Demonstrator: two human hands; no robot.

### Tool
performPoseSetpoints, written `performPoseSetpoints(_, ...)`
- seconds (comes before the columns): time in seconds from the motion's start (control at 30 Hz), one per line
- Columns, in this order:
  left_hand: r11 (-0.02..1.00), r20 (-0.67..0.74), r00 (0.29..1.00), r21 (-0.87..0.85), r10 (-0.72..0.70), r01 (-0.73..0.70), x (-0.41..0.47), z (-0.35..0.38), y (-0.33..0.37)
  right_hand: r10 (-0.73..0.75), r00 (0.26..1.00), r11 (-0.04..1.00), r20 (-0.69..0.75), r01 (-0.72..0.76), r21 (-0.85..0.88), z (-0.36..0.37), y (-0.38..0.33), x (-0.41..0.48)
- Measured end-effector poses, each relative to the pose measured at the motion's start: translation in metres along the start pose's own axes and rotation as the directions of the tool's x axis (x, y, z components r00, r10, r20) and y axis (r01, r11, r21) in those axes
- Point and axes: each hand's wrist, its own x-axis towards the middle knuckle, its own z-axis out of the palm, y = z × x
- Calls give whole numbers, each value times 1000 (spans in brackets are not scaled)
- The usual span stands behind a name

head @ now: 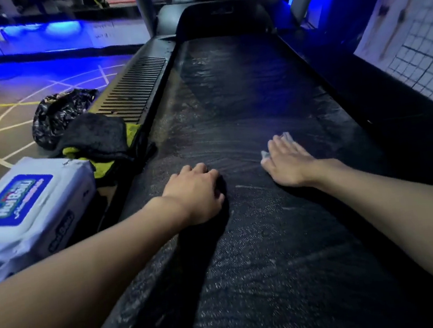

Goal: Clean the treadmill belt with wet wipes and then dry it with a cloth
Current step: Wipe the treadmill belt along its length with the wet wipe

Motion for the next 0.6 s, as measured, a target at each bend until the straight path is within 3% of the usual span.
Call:
performPoseSetpoints(0.33,985,36,999,-172,40,-33,-71,5,-8,-445,895,894,-22,442,-79,37,-128,-91)
performPoseSetpoints(0.4,983,18,999,-182,27,-23,-95,11,-17,-472,874,880,-113,475,-1,44,-137,-100)
performPoseSetpoints(0.53,921,-8,999,-389,-31,26,-142,4,-31,-499,793,801,-350,576,164,37,-149,-112)
performPoseSetpoints(0.6,882,-32,997,-469,-73,50,-166,-10,-35,-453,798,761,-398,579,295,24,-170,-122)
